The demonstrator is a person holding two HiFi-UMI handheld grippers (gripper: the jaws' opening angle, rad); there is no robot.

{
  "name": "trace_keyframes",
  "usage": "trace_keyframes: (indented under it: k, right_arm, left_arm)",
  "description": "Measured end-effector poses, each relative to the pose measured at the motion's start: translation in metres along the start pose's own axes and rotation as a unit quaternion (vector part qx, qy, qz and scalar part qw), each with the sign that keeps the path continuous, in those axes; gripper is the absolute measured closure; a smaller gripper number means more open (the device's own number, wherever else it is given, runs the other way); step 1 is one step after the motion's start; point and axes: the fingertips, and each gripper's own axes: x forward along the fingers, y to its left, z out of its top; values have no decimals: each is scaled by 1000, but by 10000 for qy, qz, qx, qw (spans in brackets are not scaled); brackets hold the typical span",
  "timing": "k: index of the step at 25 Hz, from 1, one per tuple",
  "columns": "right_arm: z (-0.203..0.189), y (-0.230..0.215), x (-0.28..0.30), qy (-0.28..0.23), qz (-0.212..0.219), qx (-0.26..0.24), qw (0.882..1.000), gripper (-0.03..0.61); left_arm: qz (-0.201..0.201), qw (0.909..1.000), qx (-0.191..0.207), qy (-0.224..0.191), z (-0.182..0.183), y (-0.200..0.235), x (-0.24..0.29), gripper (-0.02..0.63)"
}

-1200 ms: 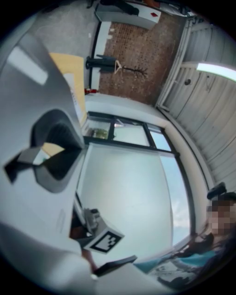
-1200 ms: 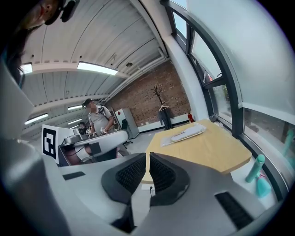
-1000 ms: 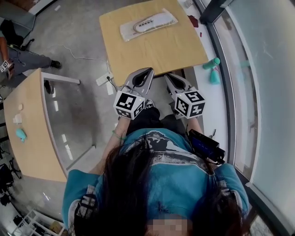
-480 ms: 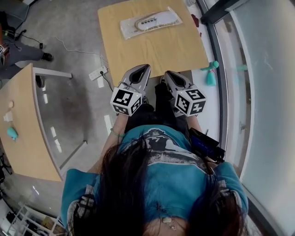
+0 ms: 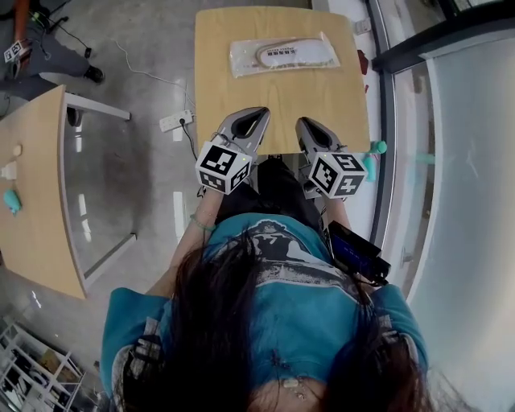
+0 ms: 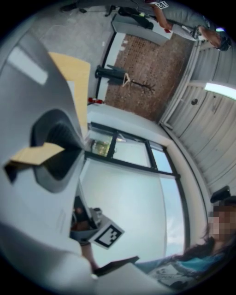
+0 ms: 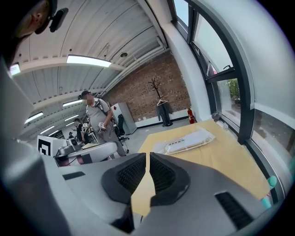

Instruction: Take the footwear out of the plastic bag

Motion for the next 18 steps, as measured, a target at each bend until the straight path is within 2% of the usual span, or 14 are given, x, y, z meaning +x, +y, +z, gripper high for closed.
trace_keyframes:
  k: [5,10,18]
  right_arm:
    - [26,-47,23,61,34,145,9999,545]
    - [36,-106,40,232,-110,394,9989,545]
    - [43,-190,94,630,7,860,9943,543]
  left_arm:
    - [144,9997,-214,15,4,17,43,612]
    - [132,9988,-370,275,-7,16,88,612]
    - [296,9959,-487,697,-32,33,132,612]
